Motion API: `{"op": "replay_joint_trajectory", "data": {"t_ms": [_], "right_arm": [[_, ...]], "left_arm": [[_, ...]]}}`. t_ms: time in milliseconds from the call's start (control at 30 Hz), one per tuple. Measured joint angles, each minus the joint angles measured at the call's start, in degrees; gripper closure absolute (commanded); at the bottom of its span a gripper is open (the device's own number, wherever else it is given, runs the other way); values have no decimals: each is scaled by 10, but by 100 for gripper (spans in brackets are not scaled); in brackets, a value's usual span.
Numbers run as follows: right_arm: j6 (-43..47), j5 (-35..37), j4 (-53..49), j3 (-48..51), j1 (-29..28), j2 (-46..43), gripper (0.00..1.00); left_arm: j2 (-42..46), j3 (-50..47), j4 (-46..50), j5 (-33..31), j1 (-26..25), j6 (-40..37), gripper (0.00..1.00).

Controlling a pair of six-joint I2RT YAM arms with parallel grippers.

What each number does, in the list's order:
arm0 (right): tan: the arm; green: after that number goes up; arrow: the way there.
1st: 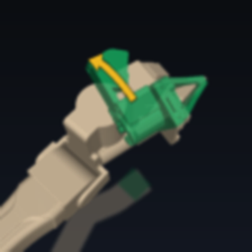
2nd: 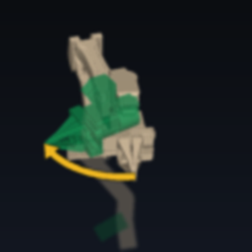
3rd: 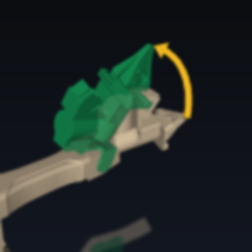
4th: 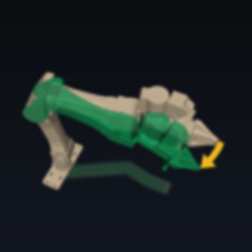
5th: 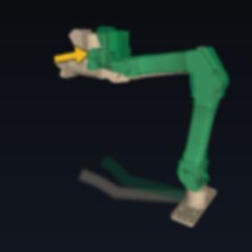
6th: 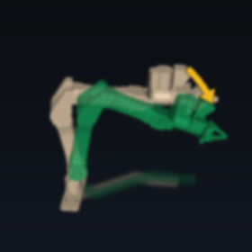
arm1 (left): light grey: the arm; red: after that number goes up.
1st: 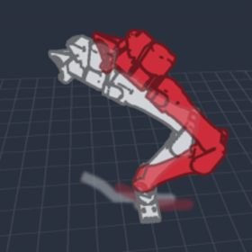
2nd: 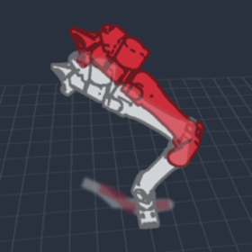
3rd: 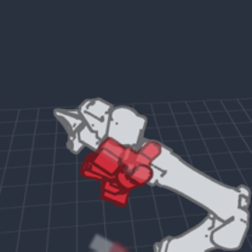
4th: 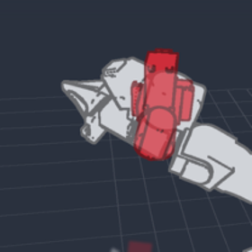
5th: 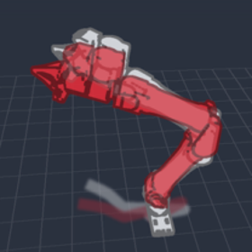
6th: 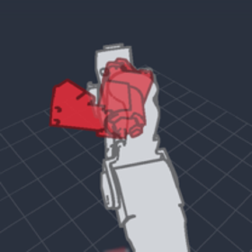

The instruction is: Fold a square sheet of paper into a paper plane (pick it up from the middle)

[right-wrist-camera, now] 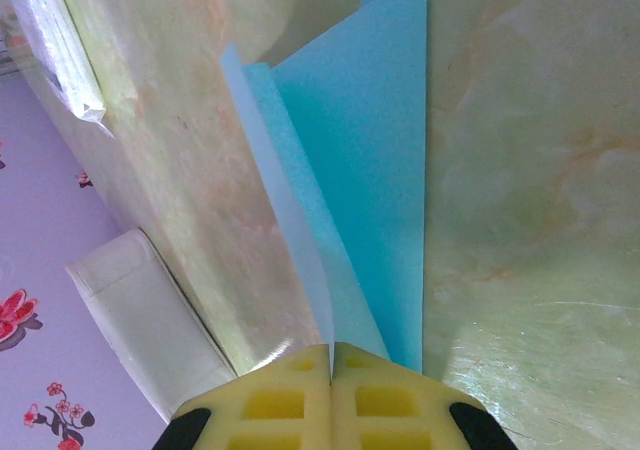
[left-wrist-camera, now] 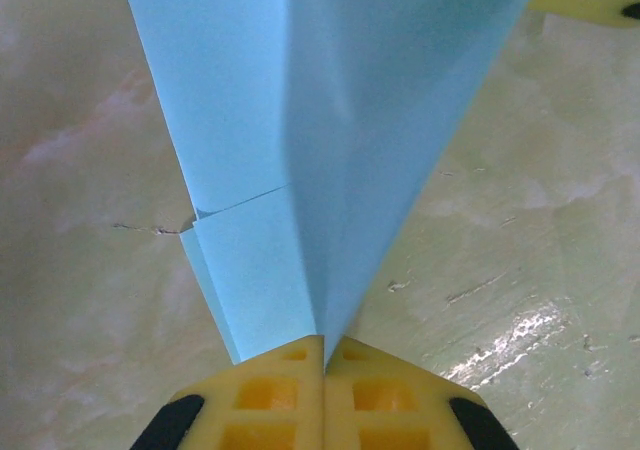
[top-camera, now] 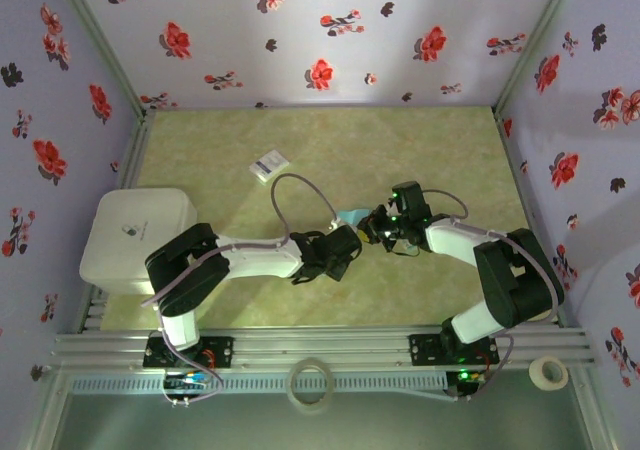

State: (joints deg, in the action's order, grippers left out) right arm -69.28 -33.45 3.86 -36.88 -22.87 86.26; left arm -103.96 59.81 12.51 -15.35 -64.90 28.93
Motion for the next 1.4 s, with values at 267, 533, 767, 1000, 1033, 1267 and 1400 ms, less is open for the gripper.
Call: {"op": "replay_joint_trajectory", "data": {"t_ms": [267, 533, 767, 1000, 1033, 1267, 1400], "right_arm": [[22, 7, -24, -1, 3, -7, 65], [87, 50, -112, -21, 14, -71, 58], [114, 60, -113, -18, 15, -102, 61], [149, 54, -86, 12, 1, -105, 77], [150, 48, -80, 17, -1, -104, 80], [153, 26, -31, 23, -4, -67, 90], [153, 21, -5, 23, -4, -37, 91]], "left_arm": [[1, -27, -45, 82, 36, 10, 100], [5, -57, -116, 207, 82, 32, 100], [-9, -75, -179, 301, 112, 66, 100], [-36, -81, -246, 376, 131, 107, 100], [-39, -83, -254, 382, 132, 113, 100], [-49, -95, -299, 411, 139, 155, 100], [-52, -97, -309, 422, 143, 173, 100]]}}
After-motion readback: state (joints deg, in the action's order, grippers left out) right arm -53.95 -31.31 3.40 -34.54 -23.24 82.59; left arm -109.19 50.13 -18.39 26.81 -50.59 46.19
